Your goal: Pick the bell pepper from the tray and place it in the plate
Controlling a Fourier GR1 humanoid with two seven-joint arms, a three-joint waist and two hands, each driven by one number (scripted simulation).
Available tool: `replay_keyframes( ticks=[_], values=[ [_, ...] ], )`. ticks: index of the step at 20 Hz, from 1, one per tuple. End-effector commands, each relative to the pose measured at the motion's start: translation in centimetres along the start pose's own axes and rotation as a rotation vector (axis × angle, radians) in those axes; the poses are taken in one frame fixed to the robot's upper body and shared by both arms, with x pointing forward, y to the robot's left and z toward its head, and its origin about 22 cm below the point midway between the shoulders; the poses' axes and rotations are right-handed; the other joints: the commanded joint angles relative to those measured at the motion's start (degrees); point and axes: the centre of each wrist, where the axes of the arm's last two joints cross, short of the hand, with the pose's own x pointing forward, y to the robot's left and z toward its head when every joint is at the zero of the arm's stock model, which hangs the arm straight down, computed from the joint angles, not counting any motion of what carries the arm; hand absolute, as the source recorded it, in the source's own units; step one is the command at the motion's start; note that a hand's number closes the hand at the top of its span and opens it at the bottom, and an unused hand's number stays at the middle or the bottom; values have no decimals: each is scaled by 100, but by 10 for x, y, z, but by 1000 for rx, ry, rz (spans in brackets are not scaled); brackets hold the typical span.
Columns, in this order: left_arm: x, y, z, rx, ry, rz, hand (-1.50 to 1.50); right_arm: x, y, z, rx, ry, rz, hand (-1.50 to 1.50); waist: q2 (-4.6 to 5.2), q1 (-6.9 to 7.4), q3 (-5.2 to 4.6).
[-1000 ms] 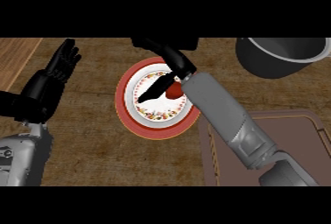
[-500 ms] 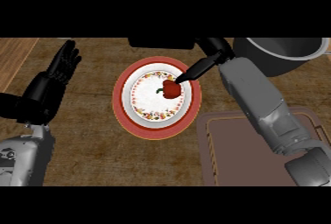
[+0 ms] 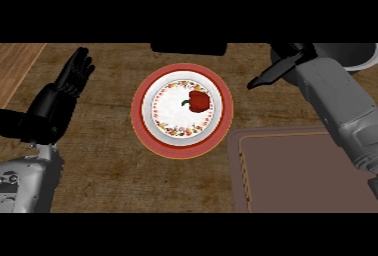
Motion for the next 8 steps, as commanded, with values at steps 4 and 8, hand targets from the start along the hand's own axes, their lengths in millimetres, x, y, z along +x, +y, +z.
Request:
replay_keyframes(
  ticks=[4, 8],
  values=[
    [7, 7, -6, -17, -9, 12, 0, -9, -21, 24, 2, -3, 36, -150, 31, 75, 5],
    [9, 7, -10, -17, -31, 11, 0, -2, -36, 31, -42, -39, 101, -150, 70, 123, 10]
  ],
)
